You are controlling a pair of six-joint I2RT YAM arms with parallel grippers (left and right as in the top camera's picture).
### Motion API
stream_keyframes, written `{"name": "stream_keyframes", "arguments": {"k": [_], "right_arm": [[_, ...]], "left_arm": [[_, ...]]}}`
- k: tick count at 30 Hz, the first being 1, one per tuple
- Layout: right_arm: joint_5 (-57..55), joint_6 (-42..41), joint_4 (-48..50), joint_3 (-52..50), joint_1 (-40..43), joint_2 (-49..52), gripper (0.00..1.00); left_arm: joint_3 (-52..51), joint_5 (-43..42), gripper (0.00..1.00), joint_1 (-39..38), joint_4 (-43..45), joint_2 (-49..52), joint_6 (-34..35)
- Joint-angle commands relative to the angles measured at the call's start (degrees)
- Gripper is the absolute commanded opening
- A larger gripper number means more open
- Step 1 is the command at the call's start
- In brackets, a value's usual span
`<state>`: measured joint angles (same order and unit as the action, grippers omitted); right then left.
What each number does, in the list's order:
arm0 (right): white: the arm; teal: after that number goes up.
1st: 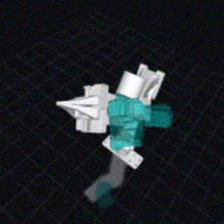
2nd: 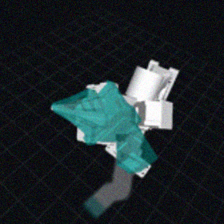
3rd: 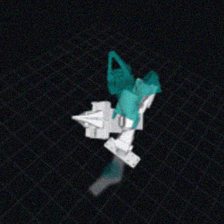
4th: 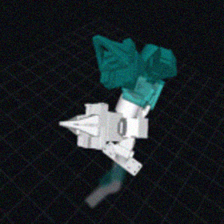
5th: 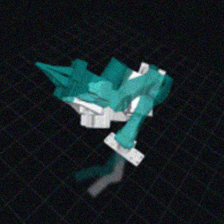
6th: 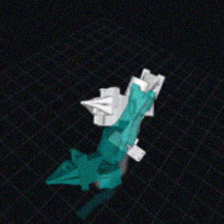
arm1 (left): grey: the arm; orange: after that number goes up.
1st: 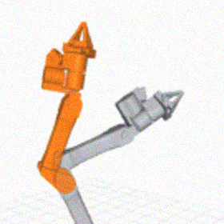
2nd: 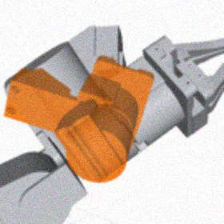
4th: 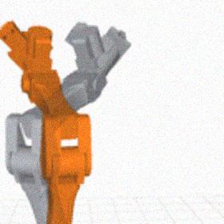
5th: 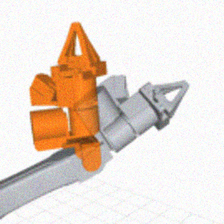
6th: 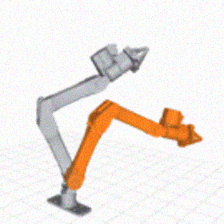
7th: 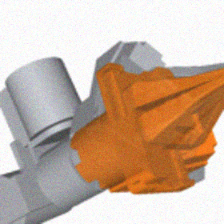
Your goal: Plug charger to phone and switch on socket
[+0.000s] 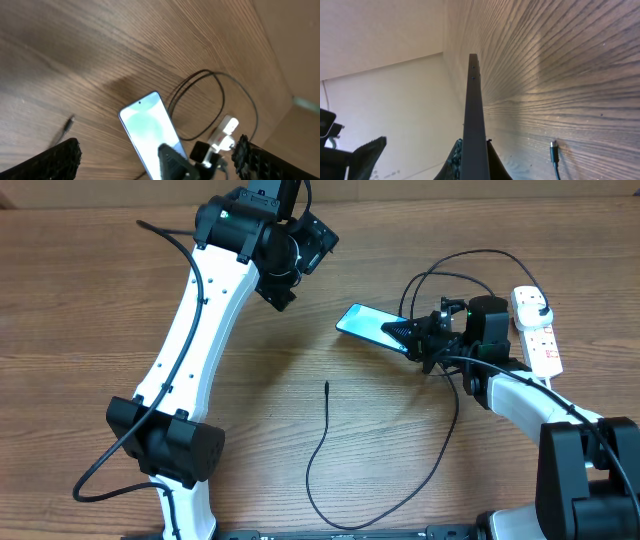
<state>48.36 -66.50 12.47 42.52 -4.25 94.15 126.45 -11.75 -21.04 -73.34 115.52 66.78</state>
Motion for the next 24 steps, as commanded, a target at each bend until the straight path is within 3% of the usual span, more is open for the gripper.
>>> {"name": "stream_keyframes", "arguments": {"k": [1, 7, 13, 15, 18, 21, 24], "right_arm": [[3.5, -1.25, 1.01, 0.63, 1.86, -0.15, 0.04], [5.68, -1.25, 1.05, 0.63, 6.12, -0.15, 0.03], [6.6, -4.94, 5.46, 0.63, 7.63, -0.15, 0.04], [6.58, -8.83, 9.55, 0.61, 7.54, -0.15, 0.04], [6.51, -16.48, 13.0, 0.63, 7.54, -0.15, 0.04], [5.33, -21.33, 15.78, 0.63, 7.52, -0.15, 0.04], [3.54, -24.85, 16.74, 0.63, 7.13, -0.15, 0.04]], "left_arm": [[0.17, -0.87, 1.0, 2.67, 0.96, 0.09, -9.33], [-2.91, -25.18, 1.0, 10.51, 9.53, 0.09, -15.45], [-11.23, -32.52, 1.0, 12.22, 16.39, 0.09, -18.78], [-15.91, -37.86, 1.0, 11.82, 22.69, 0.09, -17.16], [-25.24, -43.71, 1.0, 11.26, 37.13, 0.09, -9.35], [-33.53, -46.4, 1.0, 10.69, 51.67, 0.09, -2.86], [-38.42, -46.23, 1.0, 9.86, 60.06, 0.09, 0.96]]}}
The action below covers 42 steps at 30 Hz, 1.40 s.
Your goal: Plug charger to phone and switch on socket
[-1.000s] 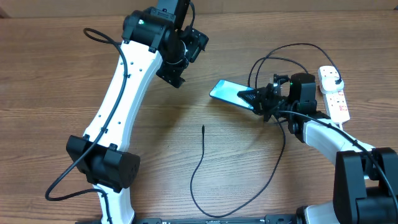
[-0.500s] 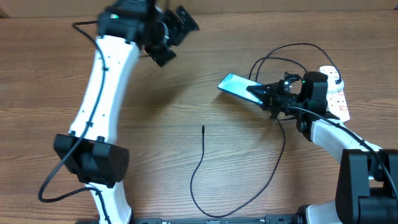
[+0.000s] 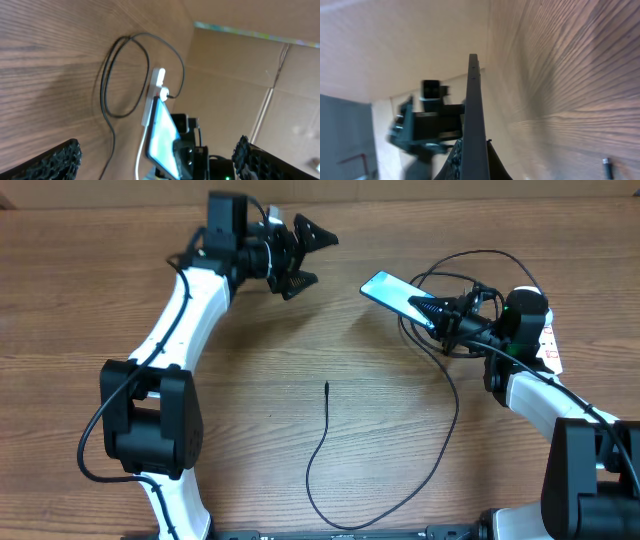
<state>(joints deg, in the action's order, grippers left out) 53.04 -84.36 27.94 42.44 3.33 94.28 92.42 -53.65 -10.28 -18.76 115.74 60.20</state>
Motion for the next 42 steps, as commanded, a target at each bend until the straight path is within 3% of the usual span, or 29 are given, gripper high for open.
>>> {"name": "stream_keyframes", "arguments": {"k": [1, 6, 11, 17, 28, 34, 42], "right_arm": [[-2.03, -7.76, 1.27, 0.72, -0.92, -0.28, 0.04], [-10.1, -9.64, 1.62, 0.72, -6.54, -0.28, 0.04], [-14.05, -14.93, 3.1, 0.72, -10.47, -0.28, 0.04], [-15.15, -14.91, 5.03, 0.72, -10.58, -0.28, 0.04], [-16.59, -13.18, 9.03, 0.7, -10.86, -0.28, 0.04], [-17.4, -14.82, 8.85, 0.7, -11.76, -0.28, 0.04], [-17.44, -14.43, 8.68, 0.7, -13.14, -0.28, 0.04]], "left_arm": [[-5.14, -3.21, 1.0, -1.33, 6.21, -0.13, 8.41], [-5.66, 6.56, 1.0, -6.27, 6.25, -0.15, 15.3], [-5.66, 15.78, 1.0, -11.15, 10.03, -0.15, 15.89], [-5.68, 16.35, 1.0, -11.37, 9.73, -0.15, 16.59], [-5.68, 18.78, 1.0, -12.0, 9.55, -0.13, 26.21], [-5.68, 21.29, 1.0, -13.33, 9.38, -0.11, 26.51], [-5.68, 21.2, 1.0, -13.33, 9.38, 0.11, 22.08]]}}
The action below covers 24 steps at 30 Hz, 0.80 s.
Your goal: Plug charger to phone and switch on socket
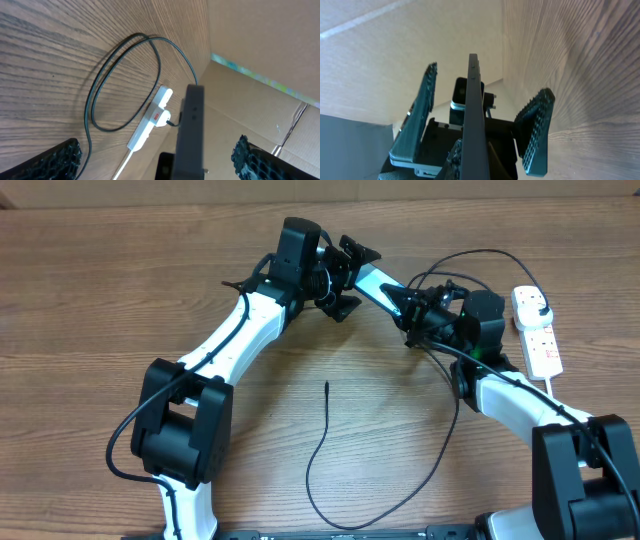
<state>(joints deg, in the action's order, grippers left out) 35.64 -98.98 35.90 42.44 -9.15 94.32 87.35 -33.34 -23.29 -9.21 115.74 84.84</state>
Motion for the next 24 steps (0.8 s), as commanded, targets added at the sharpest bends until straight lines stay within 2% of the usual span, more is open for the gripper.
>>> {"name": "stream_keyframes", "arguments": {"k": [1, 3, 5, 8, 17, 20, 24], "right_arm": [[-0.07, 0.2, 0.7, 0.7, -0.66, -0.33, 0.04], [0.0, 0.44, 0.68, 0.7, -0.66, -0.33, 0.04], [0.15, 0.44, 0.68, 0.7, -0.87, -0.33, 0.04], [0.26, 0.44, 0.68, 0.7, -0.94, -0.33, 0.04], [0.42, 1.95, -2.12, 0.7, -1.46, -0.33, 0.04], [0.39, 1.9, -1.66, 0.7, -1.75, -0.33, 0.04], [0.42, 1.9, -1.68, 0.7, -1.79, -0.33, 0.04]], "left_arm": [[-0.61, 0.79, 1.0, -0.33, -0.17, 0.11, -2.58], [-0.61, 0.85, 1.0, -0.17, -0.2, 0.11, -2.6], [-0.61, 0.96, 0.94, -0.13, -0.15, 0.11, -2.58], [-0.61, 1.07, 0.91, -0.13, -0.15, 0.11, -2.6], [-0.61, 1.97, 0.55, -0.15, -0.15, 0.11, -2.58], [-0.61, 2.01, 0.46, -0.15, -0.17, 0.11, -2.56], [-0.61, 2.03, 0.42, -0.2, -0.17, 0.13, -2.56]]}}
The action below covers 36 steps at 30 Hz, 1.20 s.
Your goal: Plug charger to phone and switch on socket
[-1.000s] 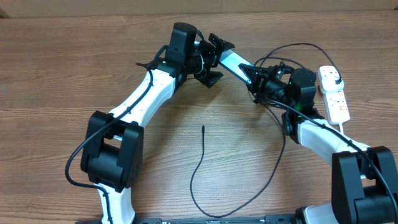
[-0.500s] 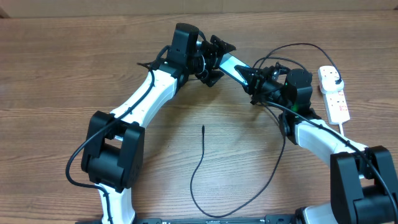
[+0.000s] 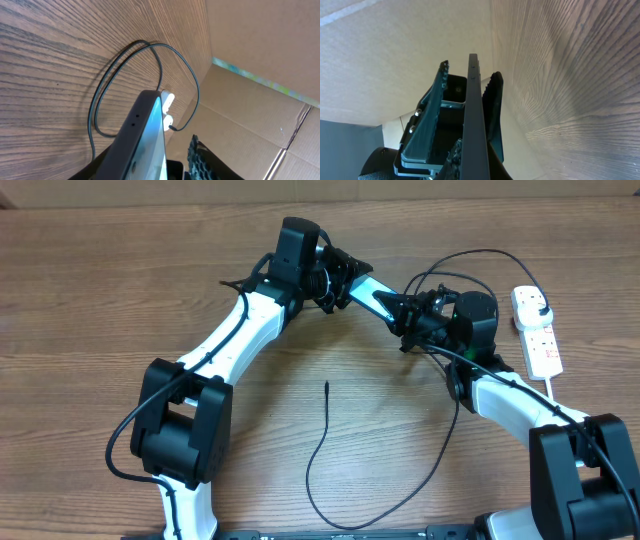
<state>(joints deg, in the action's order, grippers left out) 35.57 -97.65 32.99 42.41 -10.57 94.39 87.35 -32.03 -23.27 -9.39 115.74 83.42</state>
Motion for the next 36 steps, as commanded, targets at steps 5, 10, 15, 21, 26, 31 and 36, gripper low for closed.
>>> {"name": "stream_keyframes", "arguments": {"k": [5, 10, 15, 21, 26, 31, 36], "right_arm": [[0.48, 0.55, 1.25, 0.72, -0.66, -0.39, 0.04], [0.5, 0.57, 1.25, 0.72, -0.74, -0.39, 0.04], [1.01, 0.57, 1.22, 0.72, -0.74, -0.39, 0.04], [1.18, 0.59, 1.22, 0.72, -0.74, -0.39, 0.04], [1.77, 0.63, 1.22, 0.72, -0.74, -0.39, 0.18], [1.75, 1.99, 1.25, 0.72, -0.74, -0.39, 0.2], [1.81, 3.23, 1.25, 0.72, -0.72, -0.39, 0.4]], "left_arm": [[-0.61, 1.18, 0.33, -0.48, -0.24, 0.13, -1.14], [-0.61, 1.38, 0.19, -0.5, -0.28, 0.13, -1.16], [-0.61, 1.55, 0.11, -0.5, -0.83, 0.13, -1.14], [-0.61, 2.01, 0.05, -0.83, -0.87, 0.13, -1.16], [-0.61, 2.19, 0.04, -0.87, -0.87, 0.13, -1.7], [-0.61, 1.99, 0.04, -0.85, -0.85, 0.13, -2.47], [-0.61, 1.6, 0.04, -0.46, -0.83, 0.13, -2.89]]}}
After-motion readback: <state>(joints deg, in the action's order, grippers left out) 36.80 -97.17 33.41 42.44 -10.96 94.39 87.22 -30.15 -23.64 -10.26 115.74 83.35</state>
